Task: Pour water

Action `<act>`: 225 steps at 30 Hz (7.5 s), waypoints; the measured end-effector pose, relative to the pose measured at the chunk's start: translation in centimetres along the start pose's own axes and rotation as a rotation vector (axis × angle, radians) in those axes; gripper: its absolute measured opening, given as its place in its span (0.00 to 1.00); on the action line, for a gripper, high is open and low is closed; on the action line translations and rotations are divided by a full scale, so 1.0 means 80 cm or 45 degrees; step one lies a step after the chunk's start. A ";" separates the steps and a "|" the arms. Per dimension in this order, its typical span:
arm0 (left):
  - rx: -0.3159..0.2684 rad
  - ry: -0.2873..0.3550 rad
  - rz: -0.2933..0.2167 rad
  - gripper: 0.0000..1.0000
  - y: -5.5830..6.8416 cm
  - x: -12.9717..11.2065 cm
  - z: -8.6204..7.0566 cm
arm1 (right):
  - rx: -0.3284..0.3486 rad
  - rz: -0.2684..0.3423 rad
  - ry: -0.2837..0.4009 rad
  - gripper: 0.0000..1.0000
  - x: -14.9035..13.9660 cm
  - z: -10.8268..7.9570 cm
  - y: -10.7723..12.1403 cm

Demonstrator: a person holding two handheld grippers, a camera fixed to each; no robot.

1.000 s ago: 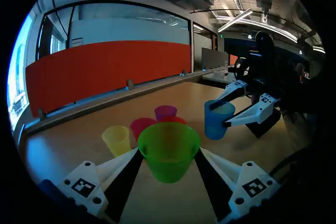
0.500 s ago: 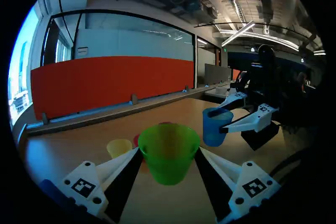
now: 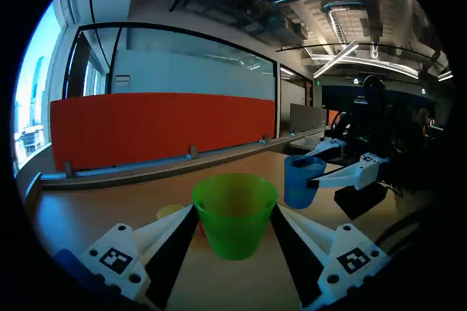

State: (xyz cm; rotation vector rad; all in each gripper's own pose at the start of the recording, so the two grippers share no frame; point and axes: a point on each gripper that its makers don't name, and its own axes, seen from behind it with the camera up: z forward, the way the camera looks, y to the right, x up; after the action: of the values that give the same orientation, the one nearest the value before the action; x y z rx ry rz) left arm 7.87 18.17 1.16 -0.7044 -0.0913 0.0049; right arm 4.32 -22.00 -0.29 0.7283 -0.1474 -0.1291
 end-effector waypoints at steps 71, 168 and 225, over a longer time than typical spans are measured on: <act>-0.185 0.019 0.031 0.85 0.068 0.009 -0.009 | -0.033 -0.311 0.138 0.91 0.109 -0.012 -0.025; -0.277 0.093 0.056 0.85 0.108 0.022 0.006 | -0.066 -1.176 0.088 0.92 0.185 0.024 -0.044; -0.289 0.088 0.059 0.85 0.107 0.020 0.003 | -0.123 -1.498 0.109 0.91 0.206 0.025 -0.041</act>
State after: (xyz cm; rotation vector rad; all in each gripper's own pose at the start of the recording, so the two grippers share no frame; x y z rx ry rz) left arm 9.66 24.93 -4.06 -0.9327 -0.0090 0.0149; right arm 19.89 -28.51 0.42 0.6435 0.3876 -1.2146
